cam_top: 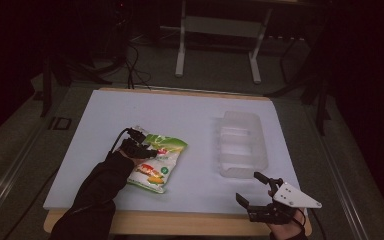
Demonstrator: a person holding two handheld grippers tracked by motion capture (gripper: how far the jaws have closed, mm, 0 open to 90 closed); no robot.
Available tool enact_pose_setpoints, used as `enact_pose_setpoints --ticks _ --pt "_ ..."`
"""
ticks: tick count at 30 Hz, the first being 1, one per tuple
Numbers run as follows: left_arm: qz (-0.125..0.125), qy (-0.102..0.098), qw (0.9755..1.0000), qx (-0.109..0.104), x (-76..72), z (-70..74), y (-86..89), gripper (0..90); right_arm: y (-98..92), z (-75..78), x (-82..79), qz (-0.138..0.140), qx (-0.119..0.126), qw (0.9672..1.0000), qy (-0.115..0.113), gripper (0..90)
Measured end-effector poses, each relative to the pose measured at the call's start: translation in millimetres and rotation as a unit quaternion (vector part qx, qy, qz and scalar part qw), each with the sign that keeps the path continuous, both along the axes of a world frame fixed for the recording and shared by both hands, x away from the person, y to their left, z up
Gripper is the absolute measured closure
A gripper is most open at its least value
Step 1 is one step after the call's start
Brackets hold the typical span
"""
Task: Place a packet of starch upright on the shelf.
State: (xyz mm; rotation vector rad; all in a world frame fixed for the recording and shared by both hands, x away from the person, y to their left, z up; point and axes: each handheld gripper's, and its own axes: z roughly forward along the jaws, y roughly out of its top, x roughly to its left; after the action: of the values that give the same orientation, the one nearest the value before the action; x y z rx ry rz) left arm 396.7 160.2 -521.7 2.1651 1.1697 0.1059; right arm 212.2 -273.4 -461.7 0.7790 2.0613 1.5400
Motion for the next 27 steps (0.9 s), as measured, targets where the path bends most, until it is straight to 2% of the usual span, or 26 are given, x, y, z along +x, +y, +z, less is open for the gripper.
enact_pose_setpoints --ticks 1,2,4,11,17,21,25,27 --pt "0.002 -0.002 1.0000 0.003 -0.9 0.4 -0.4 70.0 0.1 0.0 0.0 -0.001 -0.001 1.0000 0.000 12.2" --pt "0.001 -0.009 0.9999 0.010 -2.3 0.8 -0.7 78.4 -0.1 0.2 -0.4 -0.001 -0.002 1.0000 0.000 13.3" --pt "0.003 -0.015 0.9998 0.012 -4.2 2.0 -1.5 81.6 -0.3 0.2 -0.3 -0.001 -0.002 1.0000 0.000 13.3" --pt "0.010 -0.030 0.9995 0.008 -7.8 7.0 -0.9 83.9 -0.9 1.0 -0.4 -0.004 -0.001 1.0000 -0.006 13.5" --pt "-0.003 -0.063 0.9980 -0.005 -17.2 27.6 1.4 85.0 -2.6 1.8 -0.1 -0.006 0.002 1.0000 -0.004 13.5" --pt "-0.008 -0.077 0.9969 -0.013 -23.5 37.5 0.9 85.1 -3.2 2.6 -0.5 -0.006 0.002 0.9999 -0.010 13.6" --pt "-0.013 -0.102 0.9945 -0.019 -36.1 51.9 -0.4 85.0 -3.3 3.6 -1.1 -0.002 0.002 0.9999 -0.015 13.7" --pt "-0.014 -0.109 0.9935 -0.031 -41.2 56.7 -1.0 85.1 -2.6 3.7 -1.3 -0.003 -0.002 0.9999 -0.011 13.7"
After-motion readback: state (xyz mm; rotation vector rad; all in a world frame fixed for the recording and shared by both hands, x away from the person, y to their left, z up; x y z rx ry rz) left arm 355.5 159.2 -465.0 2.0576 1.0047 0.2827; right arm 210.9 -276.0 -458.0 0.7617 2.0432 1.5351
